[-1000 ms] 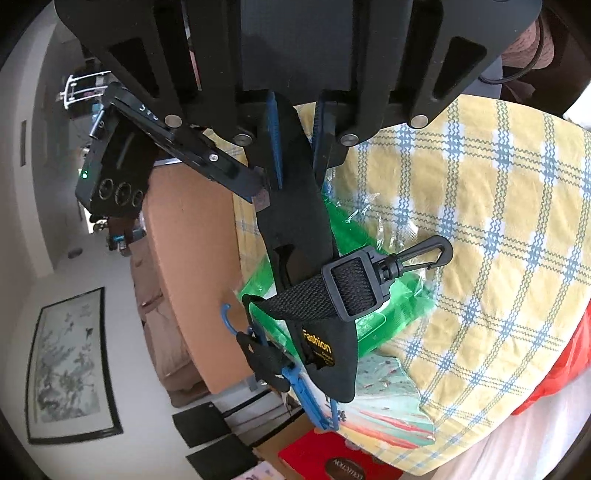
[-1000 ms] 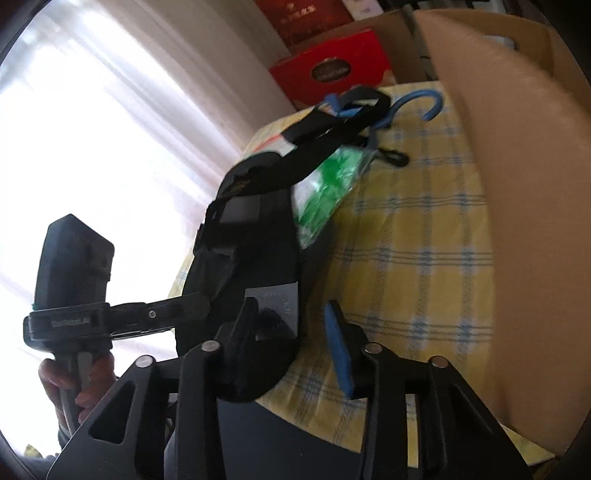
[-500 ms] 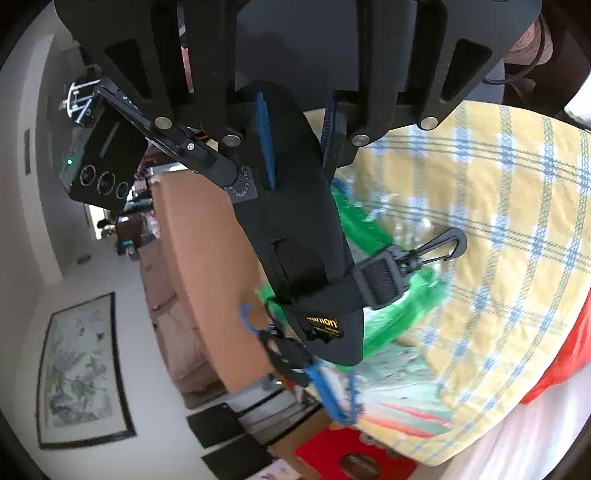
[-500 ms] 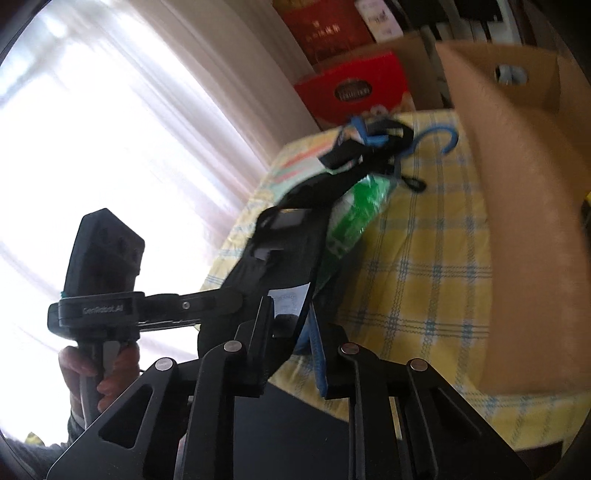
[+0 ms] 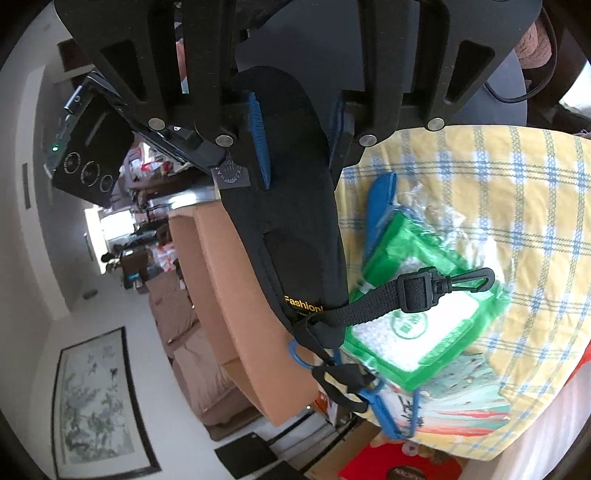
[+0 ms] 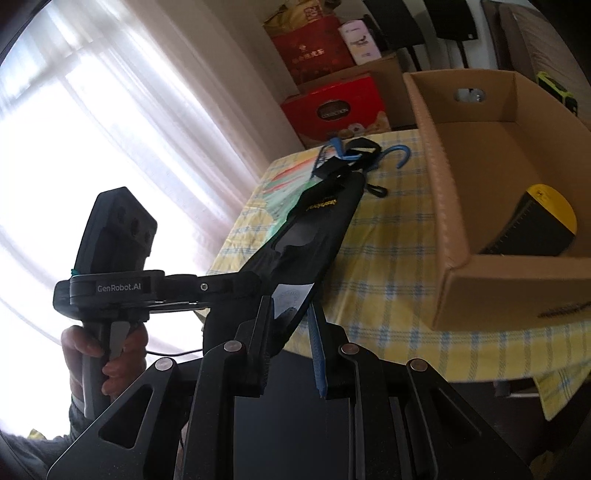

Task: Organize objects
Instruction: 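Lift the black insole with the left gripper and carry it over the box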

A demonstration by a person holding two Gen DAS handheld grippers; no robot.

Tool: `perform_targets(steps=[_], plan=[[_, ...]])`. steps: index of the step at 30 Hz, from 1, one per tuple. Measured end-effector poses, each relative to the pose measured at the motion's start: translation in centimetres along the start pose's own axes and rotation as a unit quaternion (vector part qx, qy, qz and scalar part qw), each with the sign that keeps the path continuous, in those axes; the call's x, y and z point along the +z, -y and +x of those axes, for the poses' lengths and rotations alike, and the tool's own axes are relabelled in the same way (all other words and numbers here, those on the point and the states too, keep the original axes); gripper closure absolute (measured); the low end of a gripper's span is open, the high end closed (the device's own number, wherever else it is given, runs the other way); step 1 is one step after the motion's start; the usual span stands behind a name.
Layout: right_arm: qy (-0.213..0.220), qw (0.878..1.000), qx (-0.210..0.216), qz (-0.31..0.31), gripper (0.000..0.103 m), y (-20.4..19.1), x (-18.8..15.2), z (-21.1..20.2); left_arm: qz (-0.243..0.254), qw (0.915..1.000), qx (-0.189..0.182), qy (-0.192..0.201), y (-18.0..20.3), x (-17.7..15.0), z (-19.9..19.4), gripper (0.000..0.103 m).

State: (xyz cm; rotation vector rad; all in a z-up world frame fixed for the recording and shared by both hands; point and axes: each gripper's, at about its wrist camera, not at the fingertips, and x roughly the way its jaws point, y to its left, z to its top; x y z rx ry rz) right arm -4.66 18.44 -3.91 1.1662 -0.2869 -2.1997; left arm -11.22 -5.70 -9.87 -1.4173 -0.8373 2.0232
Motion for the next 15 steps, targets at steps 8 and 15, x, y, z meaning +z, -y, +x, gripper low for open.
perform_targets(steps=[8,15], plan=[[0.024,0.999,-0.021,-0.004,0.085,-0.3,-0.8,-2.5,0.021,0.9997,0.0,-0.01,2.6,-0.2,0.5,0.073],[0.054,0.998,-0.029,-0.004,0.085,0.1,-0.3,-4.8,0.049,0.9988,-0.007,0.004,5.9,0.3,0.3,0.072]])
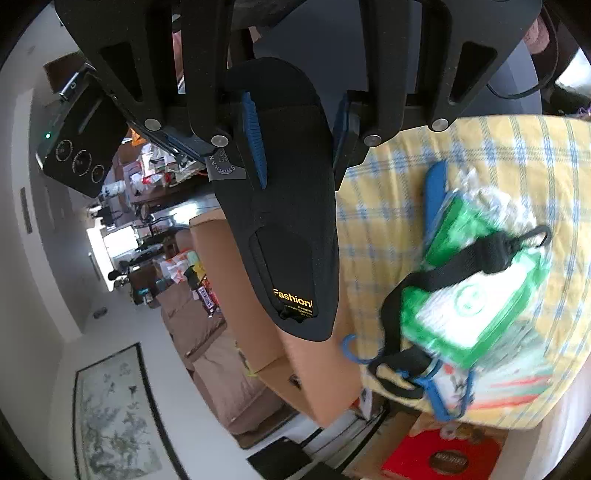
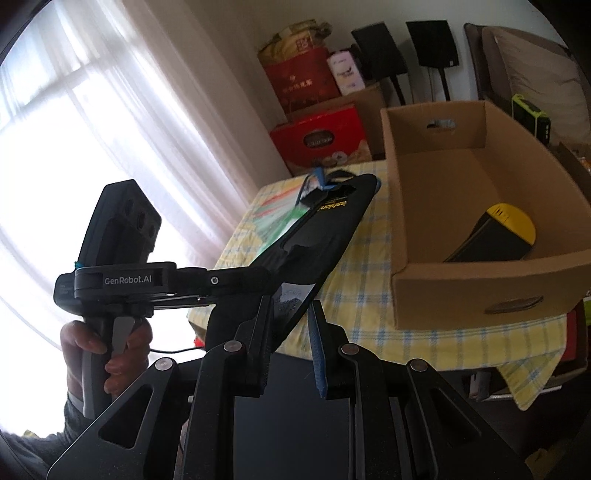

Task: Organize objects
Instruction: 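Lift the black insole with the left gripper and carry it over the box, then lower the black insole into the box and open the left gripper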

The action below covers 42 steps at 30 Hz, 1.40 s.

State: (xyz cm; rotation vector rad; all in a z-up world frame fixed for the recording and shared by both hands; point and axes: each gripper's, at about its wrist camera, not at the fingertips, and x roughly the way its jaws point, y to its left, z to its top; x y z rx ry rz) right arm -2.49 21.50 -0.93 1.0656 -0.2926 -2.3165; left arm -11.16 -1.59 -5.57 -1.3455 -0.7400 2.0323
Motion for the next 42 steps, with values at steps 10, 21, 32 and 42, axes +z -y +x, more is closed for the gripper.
perform_targets(steps=[10,21,32,42], plan=[[0.025,0.999,-0.023,0.012,0.085,3.0,2.1,-2.6,0.049,0.9985,0.02,0.014,5.0,1.9,2.1,0.072],[0.06,0.995,-0.058,0.055,0.085,8.7,4.2,-5.5,0.117,0.992,0.046,0.009,11.3,4.9,7.0,0.073],[0.07,0.988,-0.088,0.109,0.084,14.2,4.6,-5.9,0.159,0.9843,0.053,-0.056,14.5,8.0,13.3,0.072],[0.049,0.984,-0.131,0.111,0.081,16.3,5.1,-3.1,0.185,0.9722,0.132,-0.058,14.2,9.2,15.6,0.05]])
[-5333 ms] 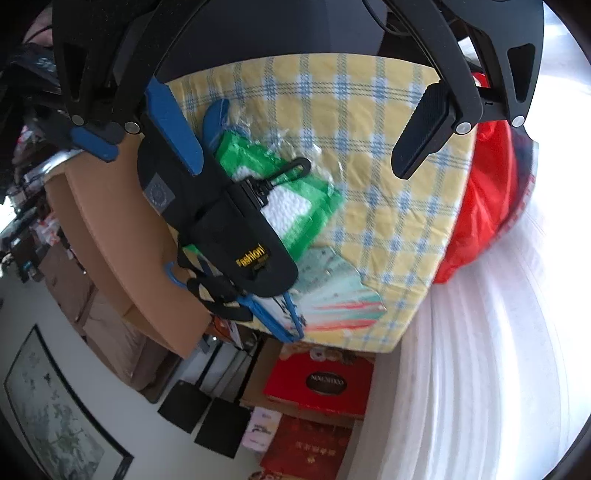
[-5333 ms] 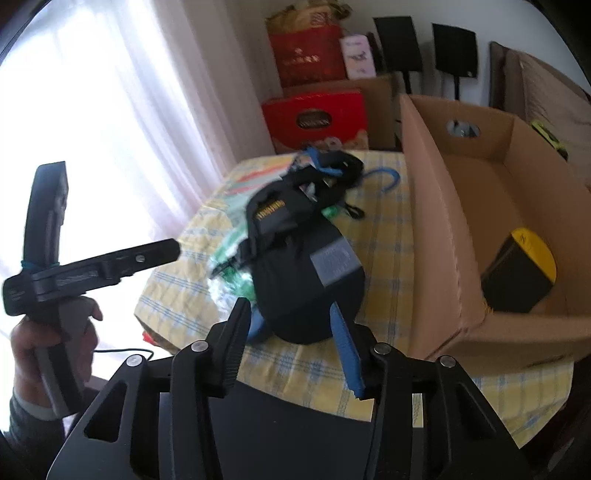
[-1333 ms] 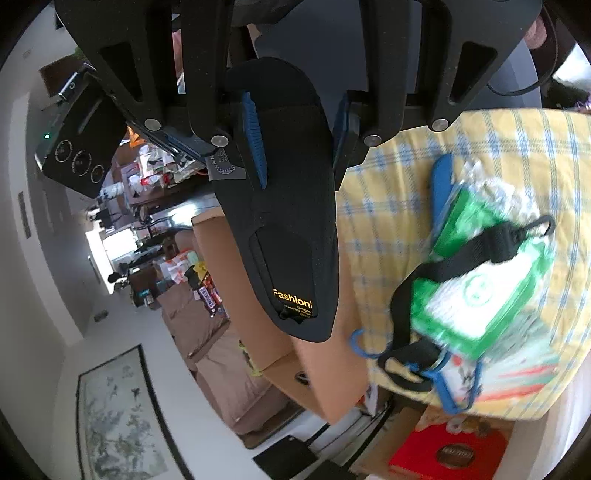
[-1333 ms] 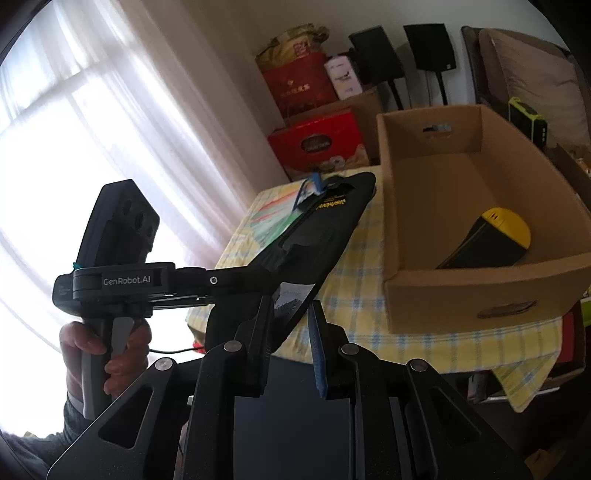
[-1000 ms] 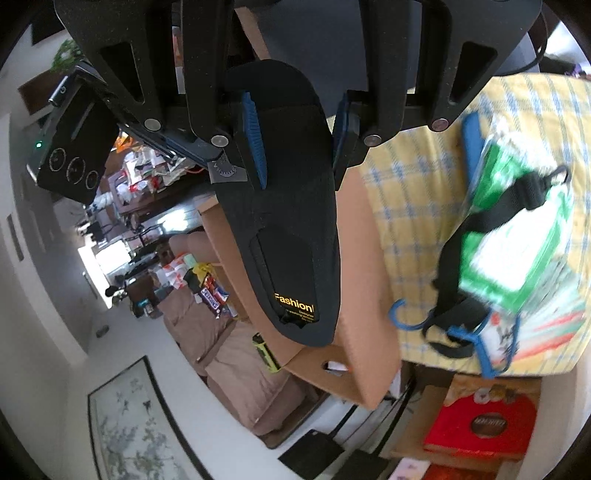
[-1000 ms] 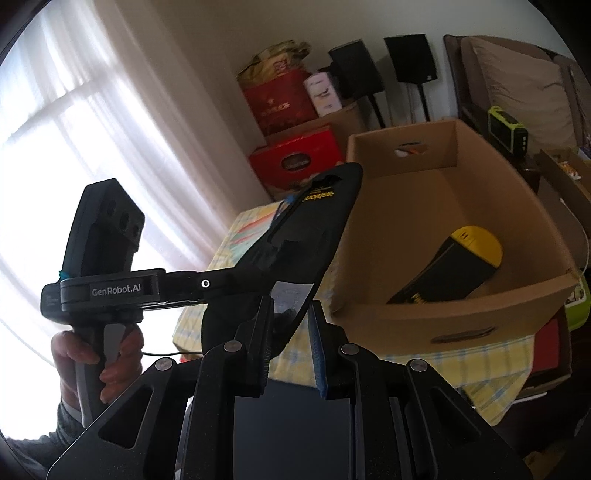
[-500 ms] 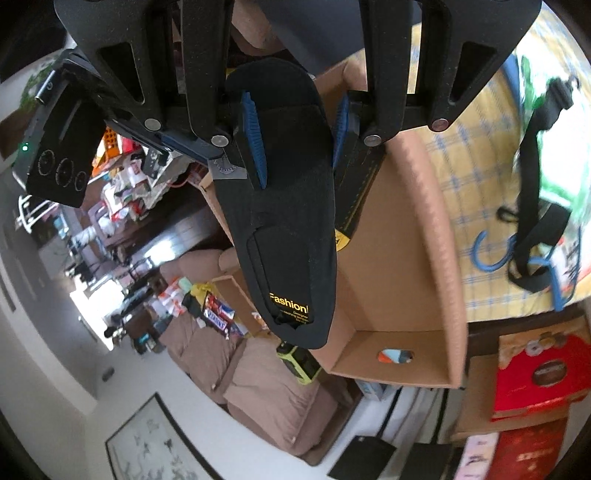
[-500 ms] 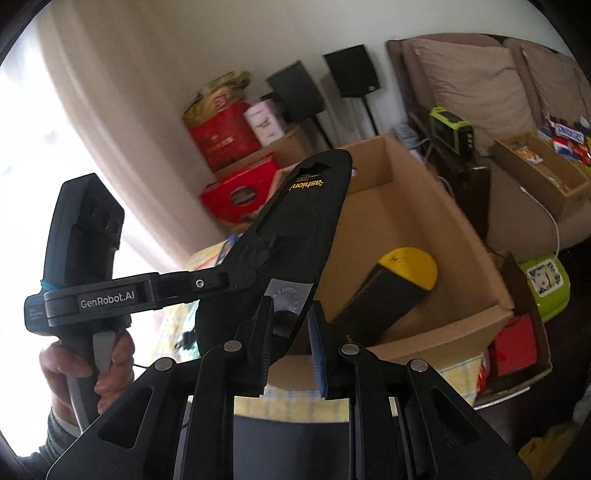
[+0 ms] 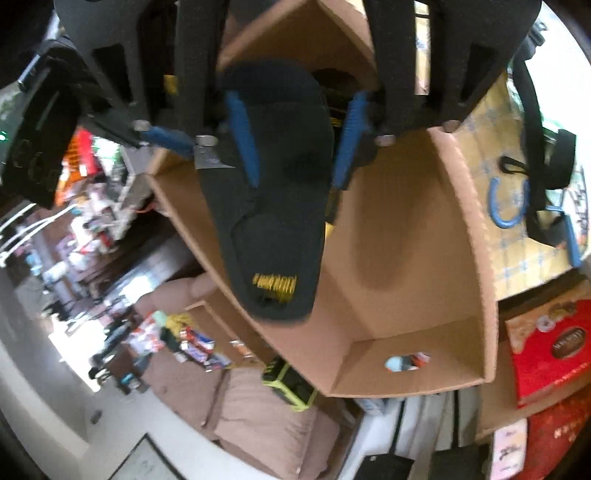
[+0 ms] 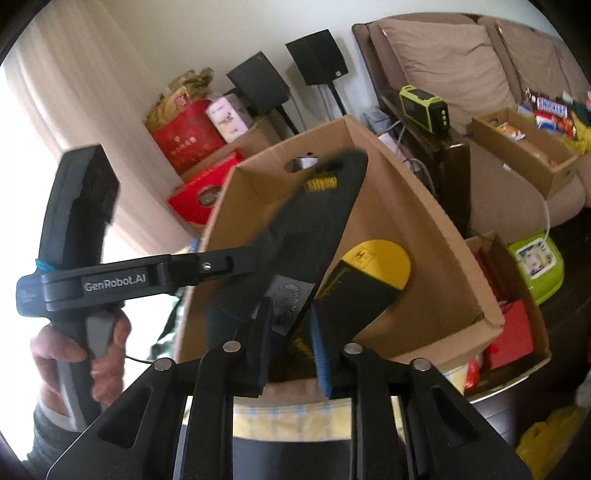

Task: Organize objects
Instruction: 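Lower the black insole into the box and open the left gripper, then move the left gripper back toward the green packet and black strap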

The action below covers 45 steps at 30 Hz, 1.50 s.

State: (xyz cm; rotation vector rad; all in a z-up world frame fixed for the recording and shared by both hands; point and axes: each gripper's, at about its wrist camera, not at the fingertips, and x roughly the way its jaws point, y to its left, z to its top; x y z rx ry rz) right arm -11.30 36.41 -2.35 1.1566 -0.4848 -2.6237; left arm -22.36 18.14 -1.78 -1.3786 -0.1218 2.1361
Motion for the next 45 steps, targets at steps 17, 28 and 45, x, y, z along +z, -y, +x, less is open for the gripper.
perform_targets(steps=[17,28,45], plan=[[0.018,1.0,-0.01,-0.023,0.061,-1.4,0.4,-1.7,-0.018,0.9977,0.024,0.062,-1.5,-1.6,-4.8,0.025],[0.037,0.997,-0.038,-0.062,0.036,-4.4,0.7,-2.1,-0.025,0.9894,0.069,0.125,-2.2,-4.7,-8.6,0.001],[0.024,0.993,-0.035,-0.113,0.013,-8.0,0.4,-1.7,-0.007,0.9775,0.142,0.156,-4.0,-8.0,-12.0,0.0]])
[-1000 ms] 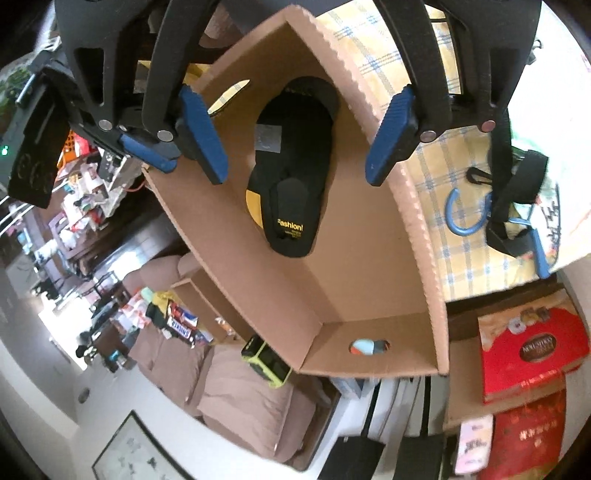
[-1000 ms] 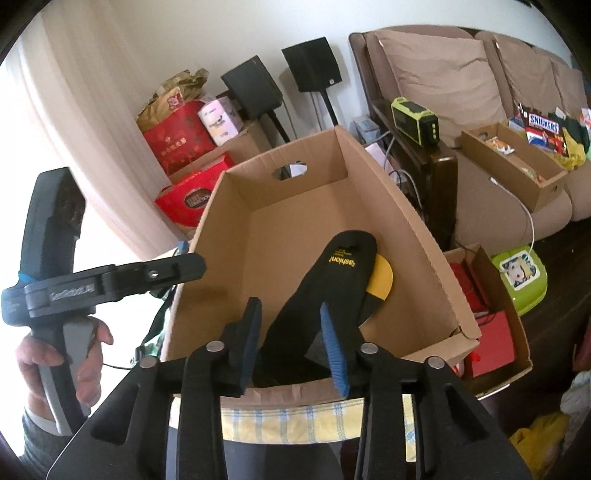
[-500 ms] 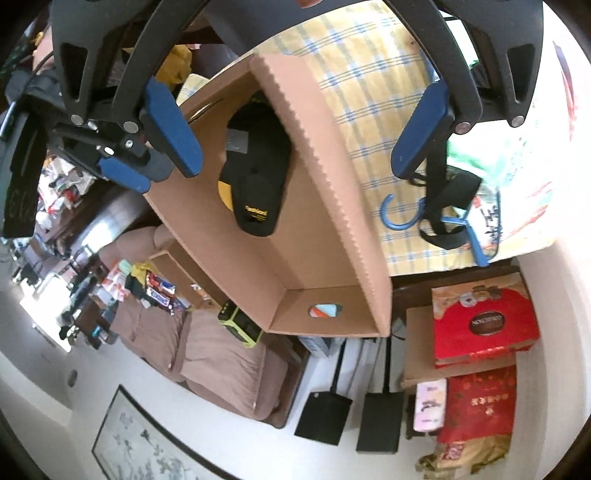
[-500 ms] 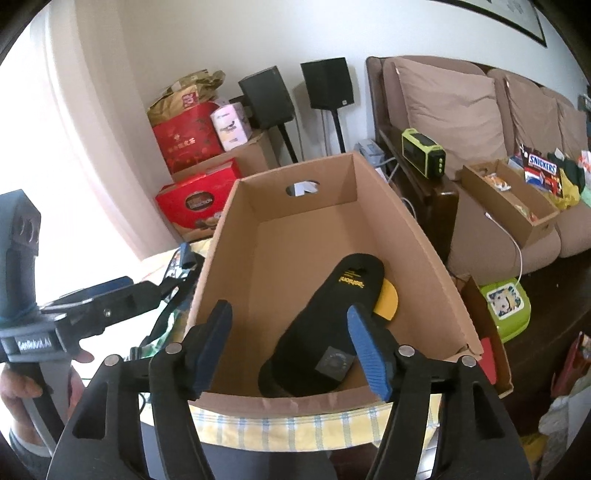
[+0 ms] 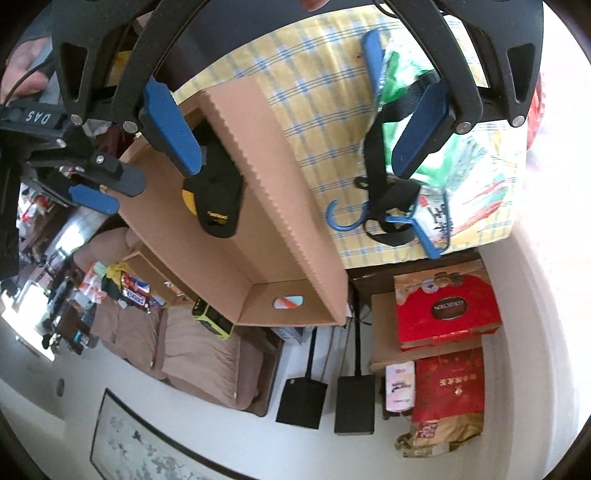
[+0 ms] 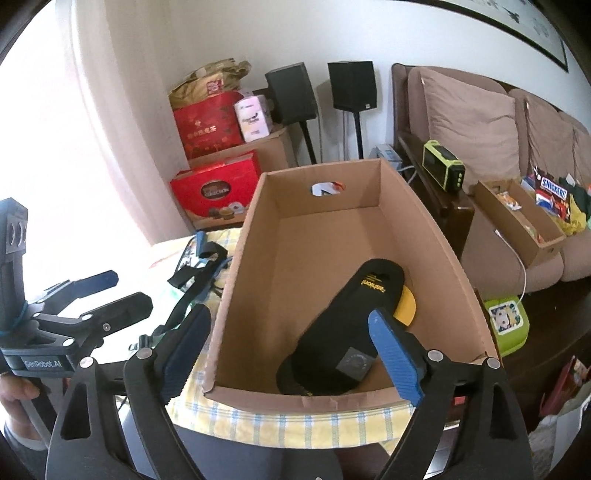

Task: Organize objects
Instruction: 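Move the left gripper back toward the green packet and black strap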

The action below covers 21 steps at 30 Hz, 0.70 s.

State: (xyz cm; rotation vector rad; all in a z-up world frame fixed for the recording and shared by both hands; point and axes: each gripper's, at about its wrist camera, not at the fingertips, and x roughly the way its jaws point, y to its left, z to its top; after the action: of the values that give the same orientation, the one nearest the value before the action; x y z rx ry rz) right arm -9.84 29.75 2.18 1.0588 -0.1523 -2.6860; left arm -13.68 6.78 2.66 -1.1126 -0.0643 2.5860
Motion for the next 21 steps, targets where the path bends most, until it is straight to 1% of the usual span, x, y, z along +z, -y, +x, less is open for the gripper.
perform_targets(steps=[3,5,7,15,21], plan=[[-0.004,1.0,0.001,-0.009,0.009,-0.8,-0.1,0.1,0.001,0.9998,0.02,0.01,-0.9,-0.5,-0.7,0.0],[-0.004,1.0,0.005,-0.018,0.004,-1.3,0.0,0.2,0.001,0.9995,0.029,0.012,-1.5,-0.9,-1.3,0.0],[0.0,1.0,0.007,-0.028,0.002,-2.0,-0.1,0.1,0.002,0.9993,0.036,0.013,-2.0,-1.1,-1.7,0.0],[-0.006,0.998,0.024,-0.06,0.002,-5.1,0.1,0.6,-0.019,0.9985,0.049,0.015,-5.1,-2.4,-3.6,0.0],[-0.012,0.996,0.049,-0.07,0.001,-7.3,-0.5,1.0,-0.035,0.9961,0.081,0.012,-8.1,-4.4,-4.4,0.0]])
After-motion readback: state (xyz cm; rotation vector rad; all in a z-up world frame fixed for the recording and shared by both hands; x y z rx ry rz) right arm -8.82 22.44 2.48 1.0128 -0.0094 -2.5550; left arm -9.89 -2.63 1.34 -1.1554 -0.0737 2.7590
